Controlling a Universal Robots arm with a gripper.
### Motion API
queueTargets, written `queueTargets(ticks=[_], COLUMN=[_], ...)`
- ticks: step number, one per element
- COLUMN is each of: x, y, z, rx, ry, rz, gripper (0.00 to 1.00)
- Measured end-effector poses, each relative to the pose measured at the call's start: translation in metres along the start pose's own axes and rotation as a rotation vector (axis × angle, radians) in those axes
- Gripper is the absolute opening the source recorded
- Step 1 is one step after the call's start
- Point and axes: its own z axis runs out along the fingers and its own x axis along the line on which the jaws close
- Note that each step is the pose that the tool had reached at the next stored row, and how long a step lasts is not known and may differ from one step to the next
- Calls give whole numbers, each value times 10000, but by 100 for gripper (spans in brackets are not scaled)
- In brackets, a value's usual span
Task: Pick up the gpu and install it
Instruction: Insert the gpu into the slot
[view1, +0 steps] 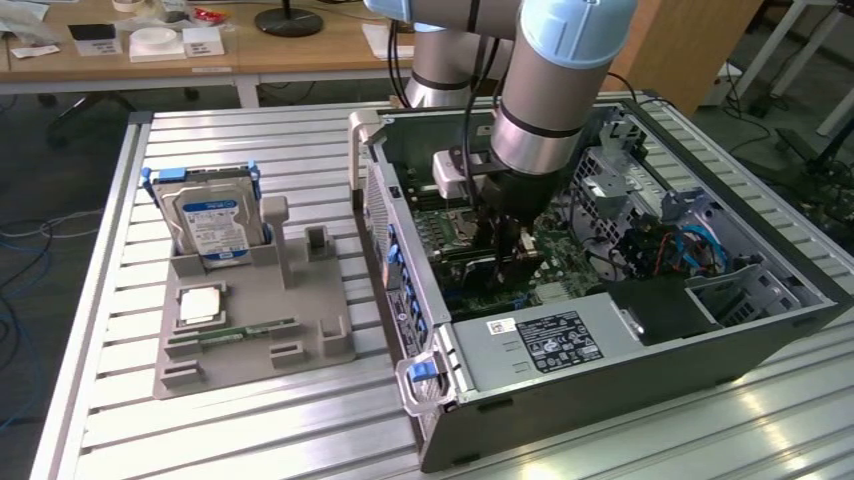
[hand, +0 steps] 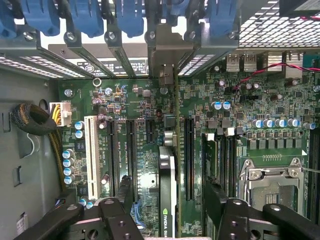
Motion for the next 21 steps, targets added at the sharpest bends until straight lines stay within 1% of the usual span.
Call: queueTargets(ticks=[3,8,11,14,21], x=[0,-3,-3,-6,-14], y=[0,0,-1,-1,-3], z=[-5,-64,-83,-138,-304], rx=[0,0,0,0,1], ry=[1,1,8,9,8], rz=[0,0,-1,0,0], gripper=[69,69,69,69,69])
